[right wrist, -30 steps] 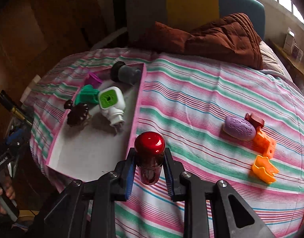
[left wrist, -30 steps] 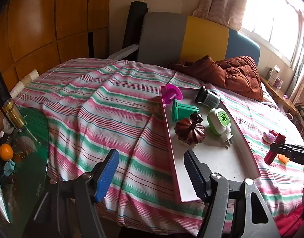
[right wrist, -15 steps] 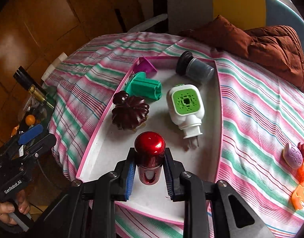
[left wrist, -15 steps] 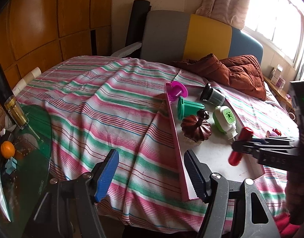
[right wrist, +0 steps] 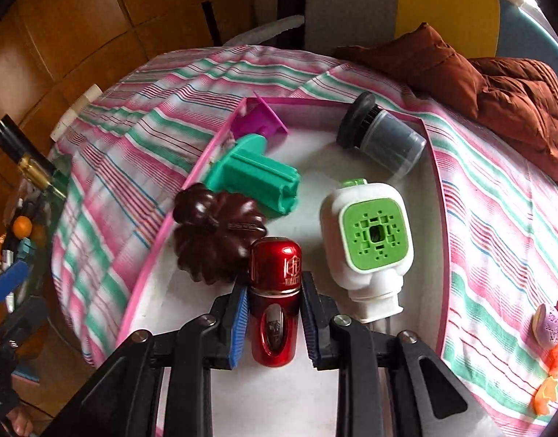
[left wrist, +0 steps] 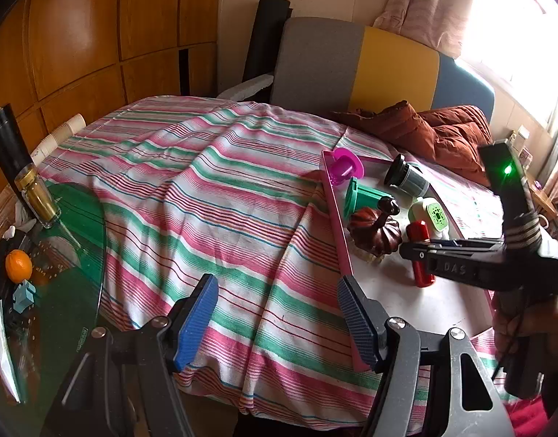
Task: Organize rigid objects
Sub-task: 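Carry the red cylinder into the tray beside the pumpkin and open the right gripper, then move both grippers back from the tray toward the remaining toys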
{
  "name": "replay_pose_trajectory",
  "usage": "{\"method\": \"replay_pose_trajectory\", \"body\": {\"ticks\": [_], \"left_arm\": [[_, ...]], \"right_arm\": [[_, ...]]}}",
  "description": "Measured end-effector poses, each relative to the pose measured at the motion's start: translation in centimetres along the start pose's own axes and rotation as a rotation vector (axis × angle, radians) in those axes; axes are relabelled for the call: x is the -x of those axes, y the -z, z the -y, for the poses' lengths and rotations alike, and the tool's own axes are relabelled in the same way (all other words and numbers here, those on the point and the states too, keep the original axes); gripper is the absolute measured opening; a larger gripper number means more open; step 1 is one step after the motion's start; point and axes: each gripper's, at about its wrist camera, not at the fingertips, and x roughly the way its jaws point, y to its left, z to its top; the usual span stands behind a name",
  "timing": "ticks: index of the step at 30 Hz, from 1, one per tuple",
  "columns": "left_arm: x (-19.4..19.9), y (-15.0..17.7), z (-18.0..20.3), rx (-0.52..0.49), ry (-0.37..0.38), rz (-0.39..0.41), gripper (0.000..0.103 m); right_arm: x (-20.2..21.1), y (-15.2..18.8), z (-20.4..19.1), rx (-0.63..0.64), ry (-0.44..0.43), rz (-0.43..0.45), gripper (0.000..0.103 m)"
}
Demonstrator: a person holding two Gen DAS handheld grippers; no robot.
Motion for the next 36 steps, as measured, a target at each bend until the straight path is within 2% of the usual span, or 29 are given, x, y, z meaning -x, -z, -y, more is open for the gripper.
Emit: {"method": "replay_pose_trajectory", "body": {"ticks": [3, 8, 12, 15, 20, 36], "left_arm": [[0.2, 0.0, 0.1, -0.006, -0.005, 0.005, 0.069], [0.4, -0.1, 0.3, -0.018, -0.008, 0.012, 0.069], [0.6, 0.0, 0.5, -0.025, -0.007, 0.009, 0.069], [0.6, 0.0, 0.7, -0.032, -0.012, 0.007, 0.069], [0.7, 0.2, 1.1, -0.041, -0.014, 0.006, 0.069], [1.5, 0.1, 2.4, -0.080, -0.022, 0.023, 0.071]], "right_arm": [[-1.0, 0.3, 0.7, -0.008, 0.045, -0.021, 0.026], [-1.1, 0.4, 0.7, 0.037, 0.128, 0.010, 0.026], [-1.0, 0.3, 1.7, -0.007, 0.129, 0.009, 0.028], [-0.7, 0.4, 2.1, -0.034, 0.099, 0.003, 0.032], [0.9, 1.2, 2.5, -0.030, 0.085, 0.042, 0.037], [6.1, 2.8, 2.5, 0.002, 0.079, 0.183, 0.037]]}}
